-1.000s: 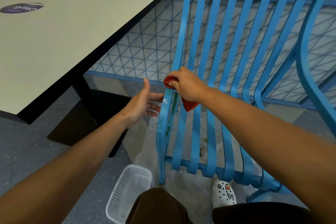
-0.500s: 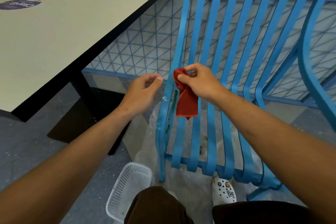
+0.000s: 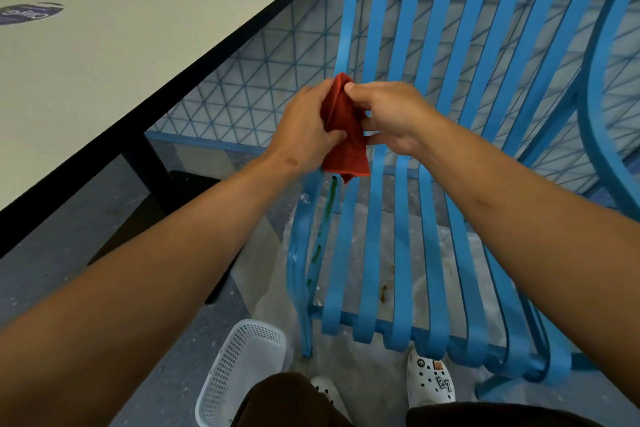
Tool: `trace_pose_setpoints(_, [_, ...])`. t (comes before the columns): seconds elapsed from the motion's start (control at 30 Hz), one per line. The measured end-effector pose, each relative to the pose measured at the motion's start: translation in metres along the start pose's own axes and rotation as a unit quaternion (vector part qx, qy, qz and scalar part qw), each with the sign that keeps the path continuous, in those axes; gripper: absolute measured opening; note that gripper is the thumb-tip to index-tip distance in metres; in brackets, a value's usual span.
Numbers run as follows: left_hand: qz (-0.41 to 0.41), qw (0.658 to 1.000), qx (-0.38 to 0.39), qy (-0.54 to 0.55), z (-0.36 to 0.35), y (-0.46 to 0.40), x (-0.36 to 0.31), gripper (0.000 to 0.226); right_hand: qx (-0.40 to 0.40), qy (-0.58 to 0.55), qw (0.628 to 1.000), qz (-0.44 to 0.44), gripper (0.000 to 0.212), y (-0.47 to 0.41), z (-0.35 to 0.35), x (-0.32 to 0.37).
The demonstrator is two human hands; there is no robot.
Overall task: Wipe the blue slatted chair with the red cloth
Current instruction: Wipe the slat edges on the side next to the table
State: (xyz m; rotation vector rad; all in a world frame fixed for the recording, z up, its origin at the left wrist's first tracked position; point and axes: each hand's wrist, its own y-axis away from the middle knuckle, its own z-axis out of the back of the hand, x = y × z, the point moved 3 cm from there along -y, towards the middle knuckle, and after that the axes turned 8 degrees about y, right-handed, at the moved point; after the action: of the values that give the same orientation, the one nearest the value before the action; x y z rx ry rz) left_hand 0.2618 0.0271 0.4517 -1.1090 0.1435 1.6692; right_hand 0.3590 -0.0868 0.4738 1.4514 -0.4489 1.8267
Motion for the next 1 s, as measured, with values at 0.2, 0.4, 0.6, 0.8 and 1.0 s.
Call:
trace_pose_setpoints(0.2, [0.061, 0.996, -0.033, -0.055, 0.026, -0.022, 0.016, 0.016, 0.055, 0.071, 0.995, 0.054, 0.031, 0.004, 0.005, -0.004])
trace_pose_setpoints(0.4, [0.133, 0.975, 0.013, -0.179, 0.031, -0.020, 0.043, 0.023, 0.039, 0.122, 0.988, 0.088, 0.035, 0.003, -0.005, -0.035])
trace_pose_setpoints(0.6, [0.124, 0.981, 0.113, -0.093, 0.014, -0.007, 0.044, 0.051, 0.058, 0.167, 0.980, 0.097, 0.033, 0.016, -0.015, -0.059])
trace_pose_setpoints(0.8, [0.157, 0.986, 0.051, 0.036, -0.004, 0.013, 0.052, 0.043, 0.006, 0.133, 0.986, 0.101, 0.030, 0.024, -0.017, -0.071])
trace_pose_setpoints(1.0, [0.198, 0.970, -0.015, 0.141, -0.007, 0.043, 0.071, 0.025, -0.002, 0.123, 0.989, 0.080, 0.028, 0.040, -0.017, -0.084])
